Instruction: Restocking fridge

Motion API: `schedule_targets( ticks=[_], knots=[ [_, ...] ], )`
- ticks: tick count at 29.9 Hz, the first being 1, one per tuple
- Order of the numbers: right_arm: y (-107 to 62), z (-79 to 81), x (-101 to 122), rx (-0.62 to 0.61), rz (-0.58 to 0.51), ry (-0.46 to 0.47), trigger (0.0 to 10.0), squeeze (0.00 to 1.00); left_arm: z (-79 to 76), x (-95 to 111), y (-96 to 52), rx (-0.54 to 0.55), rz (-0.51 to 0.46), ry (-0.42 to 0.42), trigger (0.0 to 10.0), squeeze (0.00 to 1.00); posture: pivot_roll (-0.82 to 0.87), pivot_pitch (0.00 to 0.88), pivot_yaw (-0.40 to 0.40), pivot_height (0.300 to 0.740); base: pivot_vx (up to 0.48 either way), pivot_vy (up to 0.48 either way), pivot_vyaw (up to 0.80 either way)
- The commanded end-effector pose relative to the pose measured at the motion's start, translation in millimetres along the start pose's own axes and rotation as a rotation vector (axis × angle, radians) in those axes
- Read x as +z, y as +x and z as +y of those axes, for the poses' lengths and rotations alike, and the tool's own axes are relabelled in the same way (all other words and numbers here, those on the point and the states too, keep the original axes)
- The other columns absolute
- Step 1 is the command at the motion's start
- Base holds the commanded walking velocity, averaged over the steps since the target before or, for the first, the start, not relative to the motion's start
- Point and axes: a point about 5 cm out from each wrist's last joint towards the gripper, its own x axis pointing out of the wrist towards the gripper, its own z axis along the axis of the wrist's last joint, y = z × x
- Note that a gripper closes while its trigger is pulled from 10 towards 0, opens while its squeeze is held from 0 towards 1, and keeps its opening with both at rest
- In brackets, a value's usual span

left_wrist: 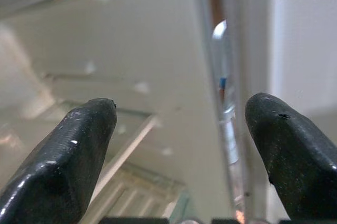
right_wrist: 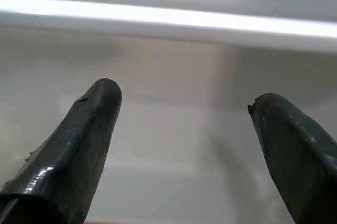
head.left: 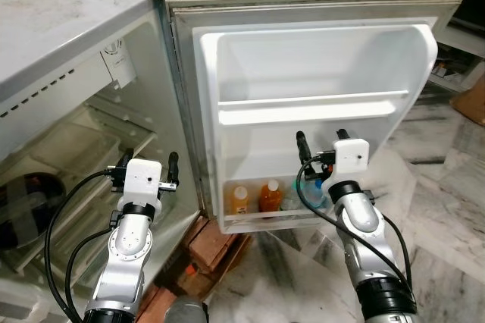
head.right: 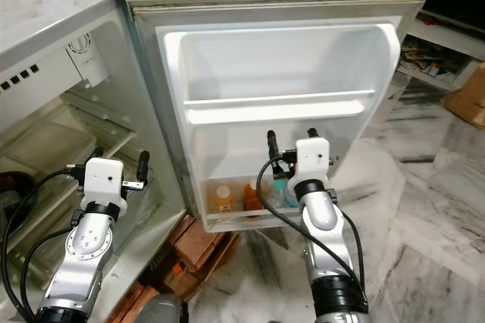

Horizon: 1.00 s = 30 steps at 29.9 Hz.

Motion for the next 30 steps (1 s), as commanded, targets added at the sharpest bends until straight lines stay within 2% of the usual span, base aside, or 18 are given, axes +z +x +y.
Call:
schedule_targets(
  ticks=[1,4,6,11,16,19,23,26,28,30],
  knots=[
    [-3.4,-9.5,-5,-0.01,0.038,0.02,10.0,0.0,-7.4,2,0.9,-0.01,0.0,-0.01,10.0,0.0,0.08,0.0,-0.028,0.74,0.0,-0.48,0.0],
    [-5.5,-8.8,-12,0.006,0.086,0.02,10.0,0.0,-8.7,2,-0.5,-0.006,0.0,-0.016,10.0,0.0,0.08,0.0,-0.028,0.74,0.0,-0.48,0.0],
    [-7.6,-14.8,-19,-0.041,0.131,0.003,10.0,0.0,-12.2,3,-1.8,-0.009,-0.005,-0.029,10.0,0.0,0.08,0.0,-0.031,0.74,0.0,-0.48,0.0],
    [-7.0,-11.7,-17,-0.014,0.119,0.014,10.0,0.0,-14.7,6,-1.2,-0.02,-0.014,-0.031,10.0,0.0,0.08,0.0,-0.027,0.74,0.0,-0.48,0.0],
    [-5.9,-7.8,-10,0.024,0.075,-0.014,10.0,0.0,-13.0,6,0.4,-0.015,-0.018,-0.018,10.0,0.0,0.07,0.0,-0.021,0.74,0.0,-0.48,0.0],
    [-5.8,-4.9,-9,0.022,0.069,0.004,10.0,0.0,-10.3,7,2.2,0.003,-0.015,-0.044,10.0,0.0,0.07,0.0,-0.016,0.74,0.0,-0.48,0.0],
    [-1.7,4.3,6,0.068,-0.008,-0.021,10.0,0.0,-8.6,7,4.4,0.01,-0.013,-0.039,10.0,0.0,0.06,0.0,-0.01,0.74,0.0,-0.48,0.0],
    [-0.1,4.6,8,0.059,-0.017,-0.081,10.0,0.0,-8.8,6,4.7,0.01,-0.005,-0.027,10.0,0.0,0.06,0.0,-0.009,0.74,0.0,-0.48,0.0],
    [-2.2,2.3,4,0.054,0.004,-0.038,10.0,0.0,-8.6,5,4.7,0.007,-0.006,-0.014,10.0,0.0,0.07,0.0,-0.009,0.74,0.0,-0.48,0.0],
    [-3.2,1.1,5,0.062,-0.004,-0.051,10.0,0.0,-7.8,5,5.0,0.01,-0.006,-0.007,10.0,0.0,0.07,0.0,-0.008,0.74,0.0,-0.48,0.0]
  ],
)
